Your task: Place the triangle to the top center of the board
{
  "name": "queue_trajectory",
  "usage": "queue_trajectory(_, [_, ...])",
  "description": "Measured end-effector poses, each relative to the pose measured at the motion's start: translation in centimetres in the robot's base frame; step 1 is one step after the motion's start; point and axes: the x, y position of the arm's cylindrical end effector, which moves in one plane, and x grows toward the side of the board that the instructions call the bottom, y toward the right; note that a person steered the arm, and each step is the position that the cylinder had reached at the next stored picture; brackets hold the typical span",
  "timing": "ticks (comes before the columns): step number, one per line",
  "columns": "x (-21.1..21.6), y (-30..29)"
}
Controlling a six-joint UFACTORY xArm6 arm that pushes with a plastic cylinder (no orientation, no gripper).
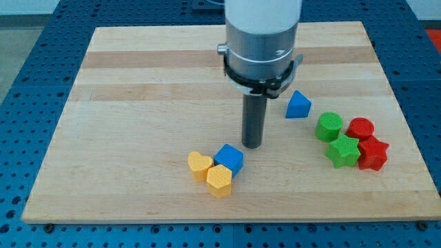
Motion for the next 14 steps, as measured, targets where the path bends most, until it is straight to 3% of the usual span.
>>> queue_trajectory(2, [-3.2,6.0])
queue_trajectory(6, [-7.6,12.2])
queue_trajectory(11, [-10.4,2.7])
queue_trajectory(14, [-13.8,0.1])
